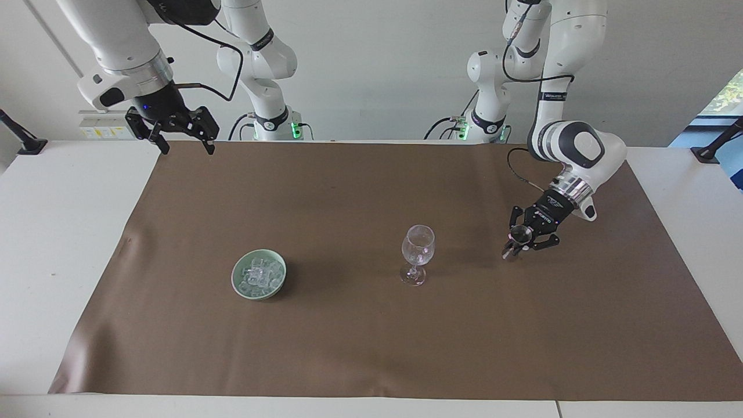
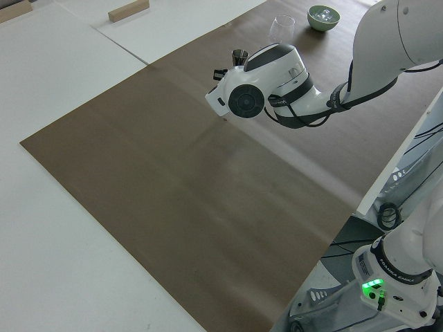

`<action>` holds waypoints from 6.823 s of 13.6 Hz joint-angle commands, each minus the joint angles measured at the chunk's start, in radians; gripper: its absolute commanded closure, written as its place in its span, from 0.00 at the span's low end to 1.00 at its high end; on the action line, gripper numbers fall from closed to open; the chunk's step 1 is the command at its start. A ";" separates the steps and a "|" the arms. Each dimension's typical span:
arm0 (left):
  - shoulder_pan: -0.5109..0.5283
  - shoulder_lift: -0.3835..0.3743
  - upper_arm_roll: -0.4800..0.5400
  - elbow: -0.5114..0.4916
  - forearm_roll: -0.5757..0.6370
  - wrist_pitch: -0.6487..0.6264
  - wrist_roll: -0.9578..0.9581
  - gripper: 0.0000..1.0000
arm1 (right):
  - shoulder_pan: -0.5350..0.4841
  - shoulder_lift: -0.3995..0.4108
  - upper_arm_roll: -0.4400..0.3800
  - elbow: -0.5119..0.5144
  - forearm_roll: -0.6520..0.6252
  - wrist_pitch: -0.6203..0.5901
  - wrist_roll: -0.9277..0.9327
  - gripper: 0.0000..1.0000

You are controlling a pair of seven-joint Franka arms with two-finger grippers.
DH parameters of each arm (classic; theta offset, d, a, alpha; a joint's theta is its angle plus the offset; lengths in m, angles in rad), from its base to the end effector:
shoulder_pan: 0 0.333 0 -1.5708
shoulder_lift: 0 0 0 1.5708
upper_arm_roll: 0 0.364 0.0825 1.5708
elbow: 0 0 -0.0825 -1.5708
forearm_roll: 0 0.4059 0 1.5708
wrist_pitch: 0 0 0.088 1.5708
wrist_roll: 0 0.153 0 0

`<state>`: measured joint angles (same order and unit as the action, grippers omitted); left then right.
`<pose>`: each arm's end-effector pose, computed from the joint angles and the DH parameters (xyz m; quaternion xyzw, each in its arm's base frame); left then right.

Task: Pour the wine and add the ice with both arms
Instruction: 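Lift the silver cup with the left gripper toward the clear glass, then bring the held silver cup over the clear glass rim, then tilt the silver cup with the left gripper to pour into the glass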

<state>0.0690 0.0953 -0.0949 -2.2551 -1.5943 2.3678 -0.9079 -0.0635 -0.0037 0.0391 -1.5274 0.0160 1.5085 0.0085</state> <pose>0.5844 -0.0588 0.3420 0.4131 0.7561 -0.2249 0.4551 0.5683 -0.0113 0.6445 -0.9998 0.0160 0.0075 0.0080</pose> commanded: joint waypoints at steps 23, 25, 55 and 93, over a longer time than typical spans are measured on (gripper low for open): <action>-0.001 -0.193 -0.206 0.002 0.302 0.040 -0.274 1.00 | -0.009 -0.016 0.004 -0.020 0.009 0.004 -0.005 0.00; -0.003 -0.186 -0.223 0.026 0.347 0.053 -0.339 1.00 | -0.009 -0.016 0.004 -0.020 0.009 0.004 -0.005 0.00; -0.006 -0.036 -0.381 0.209 0.933 0.245 -0.962 1.00 | -0.009 -0.016 0.004 -0.020 0.009 0.004 -0.005 0.00; -0.011 0.035 -0.462 0.270 1.679 0.238 -1.099 1.00 | -0.009 -0.016 0.004 -0.020 0.009 0.004 -0.005 0.00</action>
<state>0.0689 0.1150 -0.5601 -2.0063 0.0532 2.5979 -1.9827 -0.0635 -0.0037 0.0391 -1.5274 0.0160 1.5085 0.0085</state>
